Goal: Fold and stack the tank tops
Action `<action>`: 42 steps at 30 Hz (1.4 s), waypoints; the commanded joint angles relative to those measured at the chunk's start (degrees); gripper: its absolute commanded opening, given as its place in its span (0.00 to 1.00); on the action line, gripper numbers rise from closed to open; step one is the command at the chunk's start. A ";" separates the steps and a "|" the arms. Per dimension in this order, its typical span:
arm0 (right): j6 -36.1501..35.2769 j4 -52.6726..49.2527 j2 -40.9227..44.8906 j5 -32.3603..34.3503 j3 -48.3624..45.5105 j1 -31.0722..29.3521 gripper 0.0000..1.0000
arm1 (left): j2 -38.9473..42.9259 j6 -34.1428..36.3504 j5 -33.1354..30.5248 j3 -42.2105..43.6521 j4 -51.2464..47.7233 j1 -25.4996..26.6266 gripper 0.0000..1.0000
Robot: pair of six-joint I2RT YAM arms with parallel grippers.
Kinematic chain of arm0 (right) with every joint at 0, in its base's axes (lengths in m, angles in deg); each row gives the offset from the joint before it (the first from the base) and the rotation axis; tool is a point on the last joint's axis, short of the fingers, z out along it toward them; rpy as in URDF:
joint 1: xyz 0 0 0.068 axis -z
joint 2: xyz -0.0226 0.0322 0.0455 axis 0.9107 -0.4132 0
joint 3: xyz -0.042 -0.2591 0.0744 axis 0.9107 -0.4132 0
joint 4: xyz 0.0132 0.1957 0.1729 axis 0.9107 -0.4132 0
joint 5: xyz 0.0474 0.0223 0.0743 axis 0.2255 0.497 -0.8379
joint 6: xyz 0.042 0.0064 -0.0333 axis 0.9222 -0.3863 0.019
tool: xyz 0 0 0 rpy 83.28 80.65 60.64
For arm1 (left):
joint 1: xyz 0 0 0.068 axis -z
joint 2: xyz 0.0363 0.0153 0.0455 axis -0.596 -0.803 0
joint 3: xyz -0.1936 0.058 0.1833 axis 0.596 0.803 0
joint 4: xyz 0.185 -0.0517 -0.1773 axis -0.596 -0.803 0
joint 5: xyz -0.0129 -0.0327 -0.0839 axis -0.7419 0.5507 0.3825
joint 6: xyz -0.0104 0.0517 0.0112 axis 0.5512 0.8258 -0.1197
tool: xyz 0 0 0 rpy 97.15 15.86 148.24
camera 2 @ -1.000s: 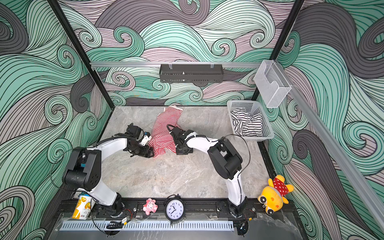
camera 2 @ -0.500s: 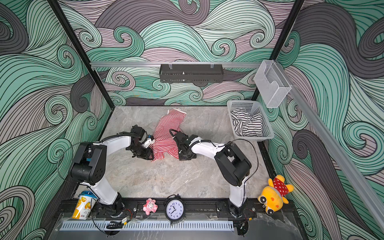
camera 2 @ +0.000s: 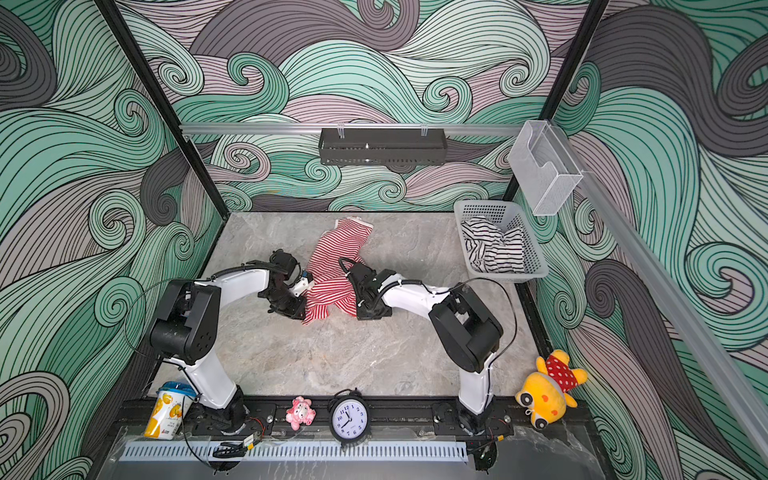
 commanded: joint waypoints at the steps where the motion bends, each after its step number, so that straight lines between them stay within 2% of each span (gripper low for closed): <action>1: 0.98 -0.60 1.47 0.59 -0.09 -0.32 0.00 | -1.21 1.47 -2.64 -0.70 -3.41 0.40 0.00; 9: 0.62 -0.94 3.00 0.11 -1.44 -0.48 0.00 | 1.84 6.54 -14.54 -0.21 -1.66 -2.17 0.00; 12: 0.45 -1.36 3.55 0.28 -1.76 -0.73 0.00 | 1.68 9.07 -17.22 -0.90 -1.44 -3.51 0.00; 20: -0.51 -5.52 4.62 6.21 -1.77 -1.02 0.00 | 1.37 15.61 -20.90 -2.33 -0.73 -8.68 0.00; 25: -0.83 -4.60 4.59 4.64 -1.82 -1.15 0.00 | 2.18 16.76 -17.75 -4.77 -2.67 -12.53 0.00; 26: -0.74 -4.09 4.37 4.05 -1.72 -1.32 0.00 | 2.50 16.52 -16.65 -5.12 -3.33 -13.01 0.02; 30: -0.47 -3.39 3.26 3.01 -0.91 -2.26 0.00 | 4.33 15.60 -10.26 -4.32 -6.19 -14.16 0.38; 32: -0.35 -3.29 2.47 2.88 -0.39 -2.75 0.00 | 5.39 15.19 -8.47 -2.66 -6.22 -14.45 0.47; 37: -0.22 -3.06 1.38 2.49 0.13 -3.30 0.00 | 5.95 14.66 -8.17 0.30 -4.34 -16.42 0.50; 42: -0.43 -3.39 1.55 3.10 0.01 -3.24 0.00 | 4.47 15.80 -6.85 0.67 -4.28 -19.03 0.48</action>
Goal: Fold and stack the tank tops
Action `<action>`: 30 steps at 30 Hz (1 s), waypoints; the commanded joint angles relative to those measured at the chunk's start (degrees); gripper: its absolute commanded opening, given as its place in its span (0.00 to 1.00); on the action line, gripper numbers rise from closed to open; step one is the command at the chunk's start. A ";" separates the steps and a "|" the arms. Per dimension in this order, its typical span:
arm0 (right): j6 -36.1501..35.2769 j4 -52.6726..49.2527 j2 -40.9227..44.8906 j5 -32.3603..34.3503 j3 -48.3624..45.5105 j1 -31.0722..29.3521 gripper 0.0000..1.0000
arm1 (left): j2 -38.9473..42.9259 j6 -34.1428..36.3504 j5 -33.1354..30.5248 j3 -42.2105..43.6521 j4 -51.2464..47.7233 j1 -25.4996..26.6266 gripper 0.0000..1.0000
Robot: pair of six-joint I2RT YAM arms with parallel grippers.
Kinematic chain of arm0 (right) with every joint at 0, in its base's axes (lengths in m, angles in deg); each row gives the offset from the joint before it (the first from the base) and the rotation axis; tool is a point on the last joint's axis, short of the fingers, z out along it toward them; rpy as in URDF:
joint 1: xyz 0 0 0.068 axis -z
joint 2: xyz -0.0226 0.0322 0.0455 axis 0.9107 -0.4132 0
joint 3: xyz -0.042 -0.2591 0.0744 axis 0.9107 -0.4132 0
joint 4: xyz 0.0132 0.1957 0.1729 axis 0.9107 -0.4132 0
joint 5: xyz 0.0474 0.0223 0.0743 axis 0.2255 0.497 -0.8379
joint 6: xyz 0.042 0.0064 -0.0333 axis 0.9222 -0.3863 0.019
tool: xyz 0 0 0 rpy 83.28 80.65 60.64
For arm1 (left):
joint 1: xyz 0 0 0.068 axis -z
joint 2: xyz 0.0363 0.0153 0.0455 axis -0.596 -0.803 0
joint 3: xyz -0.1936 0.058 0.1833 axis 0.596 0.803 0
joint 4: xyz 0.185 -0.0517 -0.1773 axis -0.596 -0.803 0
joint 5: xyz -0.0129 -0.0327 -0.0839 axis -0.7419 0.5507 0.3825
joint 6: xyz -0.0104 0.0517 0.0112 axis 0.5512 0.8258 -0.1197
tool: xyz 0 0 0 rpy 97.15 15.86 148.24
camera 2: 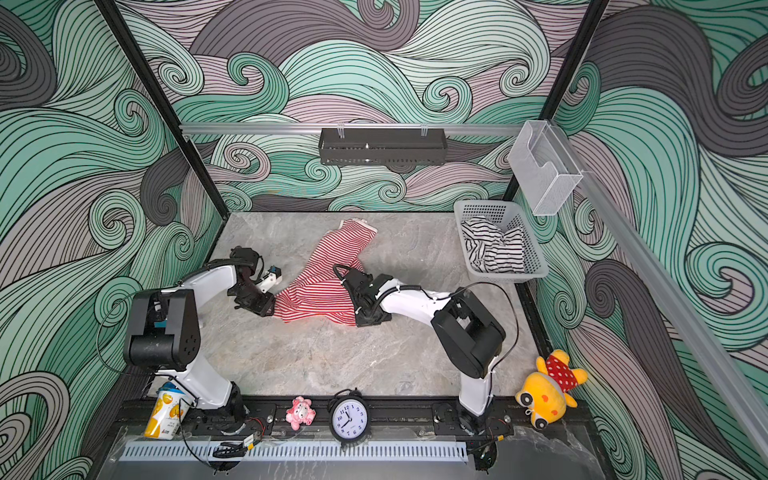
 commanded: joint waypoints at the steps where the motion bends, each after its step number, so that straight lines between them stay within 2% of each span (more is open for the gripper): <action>1: 0.29 -0.92 -0.35 0.39 1.09 -0.20 0.00 | -0.93 0.80 2.30 -0.19 -0.91 -1.98 0.47; 9: 0.55 -0.87 -0.52 0.29 0.91 -0.16 0.00 | -4.76 2.70 8.98 -2.87 -3.82 -4.49 0.41; 18: 0.55 -0.67 -0.79 0.28 0.80 -0.20 0.00 | -7.48 1.78 9.49 -3.79 -3.52 -4.57 0.25; 21: 0.48 -0.57 -0.79 0.63 0.80 -0.18 0.00 | -7.66 1.61 9.56 -4.19 -3.86 -4.56 0.14; 23: 0.23 -0.69 -0.66 1.07 0.72 -0.12 0.00 | -7.30 1.55 9.36 -4.49 -4.54 -4.66 0.02; 30: -4.98 -2.36 3.26 1.92 -0.49 3.34 0.00 | -0.92 3.00 12.67 -8.39 -13.85 -5.63 0.00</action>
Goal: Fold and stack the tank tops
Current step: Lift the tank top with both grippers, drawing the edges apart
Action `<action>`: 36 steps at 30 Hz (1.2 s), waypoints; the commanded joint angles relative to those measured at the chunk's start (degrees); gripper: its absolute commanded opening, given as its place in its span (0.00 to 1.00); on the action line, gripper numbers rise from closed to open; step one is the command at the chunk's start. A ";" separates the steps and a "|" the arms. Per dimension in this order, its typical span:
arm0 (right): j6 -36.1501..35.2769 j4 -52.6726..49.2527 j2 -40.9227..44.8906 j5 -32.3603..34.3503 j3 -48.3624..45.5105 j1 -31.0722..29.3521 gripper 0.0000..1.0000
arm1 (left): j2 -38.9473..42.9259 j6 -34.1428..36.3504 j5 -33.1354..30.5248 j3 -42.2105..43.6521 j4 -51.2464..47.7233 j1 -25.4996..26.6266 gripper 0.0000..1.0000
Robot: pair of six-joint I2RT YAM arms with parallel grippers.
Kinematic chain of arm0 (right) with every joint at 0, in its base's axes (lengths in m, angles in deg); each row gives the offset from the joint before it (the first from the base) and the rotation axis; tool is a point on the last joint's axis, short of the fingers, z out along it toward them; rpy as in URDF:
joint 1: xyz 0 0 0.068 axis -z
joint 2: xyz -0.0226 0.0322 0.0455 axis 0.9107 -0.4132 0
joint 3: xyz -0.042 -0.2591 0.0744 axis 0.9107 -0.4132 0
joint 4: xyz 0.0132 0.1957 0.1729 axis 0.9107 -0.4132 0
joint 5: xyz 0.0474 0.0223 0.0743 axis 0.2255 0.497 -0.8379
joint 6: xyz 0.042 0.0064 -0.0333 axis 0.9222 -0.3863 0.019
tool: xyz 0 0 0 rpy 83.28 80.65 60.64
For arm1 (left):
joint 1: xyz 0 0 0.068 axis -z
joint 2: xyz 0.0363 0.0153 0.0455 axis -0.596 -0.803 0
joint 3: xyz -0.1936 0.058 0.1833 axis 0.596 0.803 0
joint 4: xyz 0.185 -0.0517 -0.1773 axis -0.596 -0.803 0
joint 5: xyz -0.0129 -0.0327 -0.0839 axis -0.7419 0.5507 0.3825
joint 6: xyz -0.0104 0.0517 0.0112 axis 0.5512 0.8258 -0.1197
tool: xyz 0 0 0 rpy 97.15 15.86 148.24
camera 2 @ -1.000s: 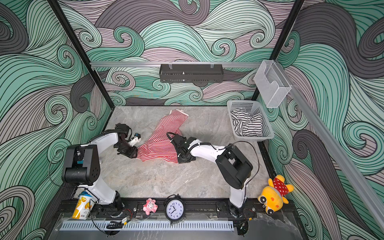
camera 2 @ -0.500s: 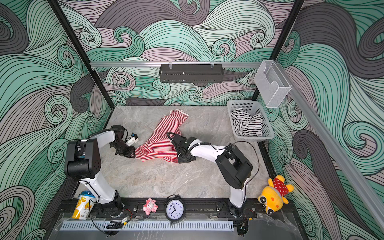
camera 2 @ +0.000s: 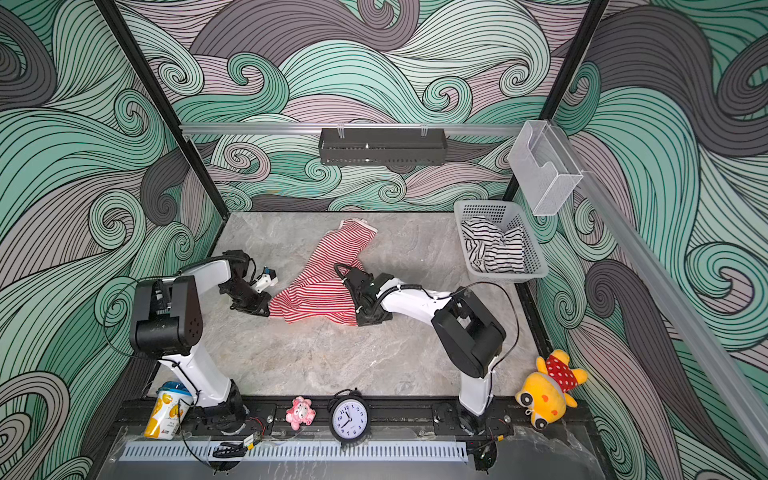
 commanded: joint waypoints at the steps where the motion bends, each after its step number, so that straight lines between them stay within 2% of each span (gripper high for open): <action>1: -4.15 -2.94 4.28 1.54 -0.55 2.86 0.00 | 5.99 1.98 4.36 -4.75 -9.24 -0.76 0.00; 6: -7.59 -3.37 13.70 -4.00 -1.55 6.79 0.00 | 12.01 4.73 9.74 -9.78 -18.79 -0.80 0.00; 13: -5.40 -1.60 28.74 -12.83 -0.31 11.10 0.00 | 18.98 4.71 17.59 -20.00 -29.15 -0.81 0.00; 18: -3.74 -2.53 37.37 -13.30 3.82 13.11 0.00 | 26.87 -3.19 18.20 -26.04 -25.17 -0.82 0.00; 22: -3.29 -5.11 42.41 -11.62 10.62 13.19 0.00 | 34.98 -10.15 18.87 -28.39 -17.19 -0.79 0.00; 25: -3.39 -7.97 44.59 -10.04 16.25 13.13 0.00 | 38.16 -14.38 17.57 -32.93 -14.71 -0.75 0.00; 36: -3.62 -13.20 49.94 -11.30 27.32 13.16 0.00 | 42.33 -19.68 15.27 -45.57 -15.96 -0.74 0.00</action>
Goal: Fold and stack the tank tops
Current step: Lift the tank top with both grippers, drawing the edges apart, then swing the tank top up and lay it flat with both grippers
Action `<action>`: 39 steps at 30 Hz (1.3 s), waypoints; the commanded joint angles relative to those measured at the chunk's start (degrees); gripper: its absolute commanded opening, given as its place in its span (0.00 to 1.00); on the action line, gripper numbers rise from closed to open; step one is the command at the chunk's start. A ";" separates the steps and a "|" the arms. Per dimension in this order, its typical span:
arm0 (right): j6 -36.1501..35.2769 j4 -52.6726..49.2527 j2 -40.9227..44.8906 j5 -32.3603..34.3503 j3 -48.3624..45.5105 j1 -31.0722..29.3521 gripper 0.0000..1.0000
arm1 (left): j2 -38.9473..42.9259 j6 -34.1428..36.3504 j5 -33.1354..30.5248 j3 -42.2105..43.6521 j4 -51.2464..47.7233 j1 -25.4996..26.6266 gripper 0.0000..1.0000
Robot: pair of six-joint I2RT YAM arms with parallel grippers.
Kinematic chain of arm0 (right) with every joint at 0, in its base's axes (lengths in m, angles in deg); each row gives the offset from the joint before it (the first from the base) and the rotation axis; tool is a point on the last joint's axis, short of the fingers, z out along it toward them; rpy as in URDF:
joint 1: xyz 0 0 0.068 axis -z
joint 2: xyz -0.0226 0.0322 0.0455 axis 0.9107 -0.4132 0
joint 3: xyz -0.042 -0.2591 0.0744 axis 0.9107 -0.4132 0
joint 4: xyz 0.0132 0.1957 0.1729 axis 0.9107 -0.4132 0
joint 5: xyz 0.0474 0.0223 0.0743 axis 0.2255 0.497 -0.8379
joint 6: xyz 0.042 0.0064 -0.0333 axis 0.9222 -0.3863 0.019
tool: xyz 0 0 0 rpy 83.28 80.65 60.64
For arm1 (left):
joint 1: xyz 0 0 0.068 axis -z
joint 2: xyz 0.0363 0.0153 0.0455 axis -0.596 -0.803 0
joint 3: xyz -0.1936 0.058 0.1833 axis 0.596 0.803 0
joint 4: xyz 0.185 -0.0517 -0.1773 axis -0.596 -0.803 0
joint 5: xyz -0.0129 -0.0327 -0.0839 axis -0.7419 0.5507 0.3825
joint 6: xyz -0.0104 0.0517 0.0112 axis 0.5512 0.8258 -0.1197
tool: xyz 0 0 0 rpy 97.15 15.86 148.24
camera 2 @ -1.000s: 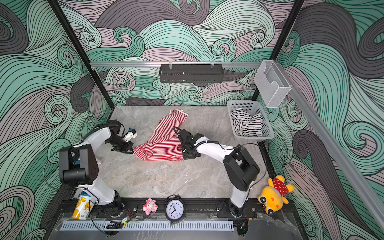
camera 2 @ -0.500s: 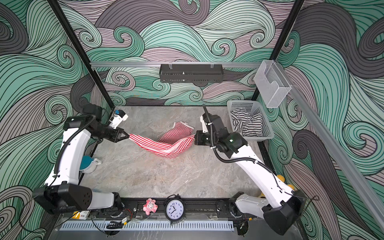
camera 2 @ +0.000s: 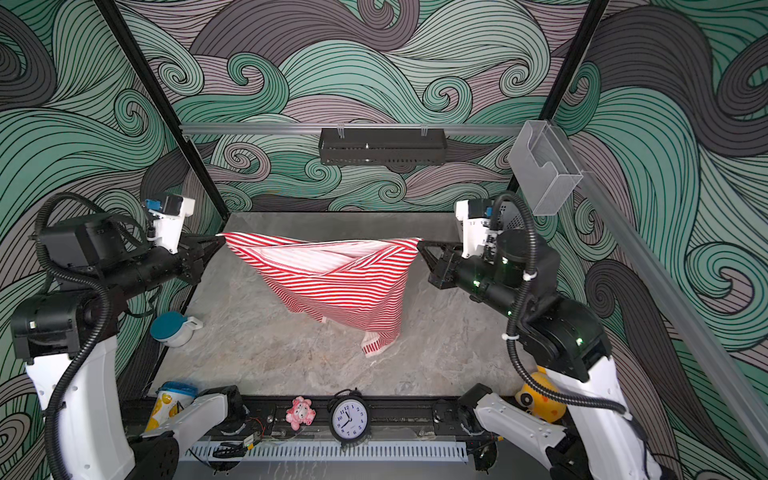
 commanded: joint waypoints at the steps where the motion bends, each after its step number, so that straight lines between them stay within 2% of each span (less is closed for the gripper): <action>1: 0.03 -2.48 0.36 0.06 2.71 0.11 0.00 | -0.44 -3.00 -1.10 -5.21 -0.91 -0.34 0.00; 6: -0.80 -5.50 -2.85 4.64 7.10 0.19 0.00 | -3.52 -4.24 -3.80 -7.60 1.21 -0.42 0.00; 9: -1.58 -6.38 -7.35 4.38 9.78 2.30 0.00 | -7.48 -5.15 -3.86 -7.69 4.01 -0.38 0.00; 15: -1.92 -4.01 -19.85 -8.08 14.61 13.90 0.00 | -18.42 -6.20 -3.94 -7.72 10.92 -0.29 0.00; 20: -1.23 1.79 -32.98 -17.55 21.24 20.66 0.00 | -29.41 -6.36 -5.82 -10.96 18.35 0.06 0.00; 23: -3.08 2.69 -42.80 -21.86 31.63 21.75 0.00 | -37.36 -6.69 -9.36 -20.24 19.06 0.06 0.00; 26: -4.09 -0.61 -52.28 -24.42 46.48 22.61 0.00 | -43.98 -8.91 -11.21 -34.78 15.04 -0.65 0.00; 29: -3.22 -4.84 -59.92 -27.22 63.04 23.37 0.00 | -44.79 -9.64 -11.71 -40.89 14.28 -1.15 0.00; 31: -1.54 -4.08 -61.20 -28.76 66.43 24.14 0.00 | -42.96 -9.32 -11.57 -37.95 15.91 -1.35 0.00; 34: -0.41 0.14 -58.67 -30.23 58.83 24.66 0.00 | -38.90 -7.96 -10.66 -26.84 19.10 -1.52 0.00; 39: 1.62 16.30 -48.23 -32.63 26.45 24.49 0.00 | -28.04 -6.08 -11.12 4.67 31.99 -2.48 0.00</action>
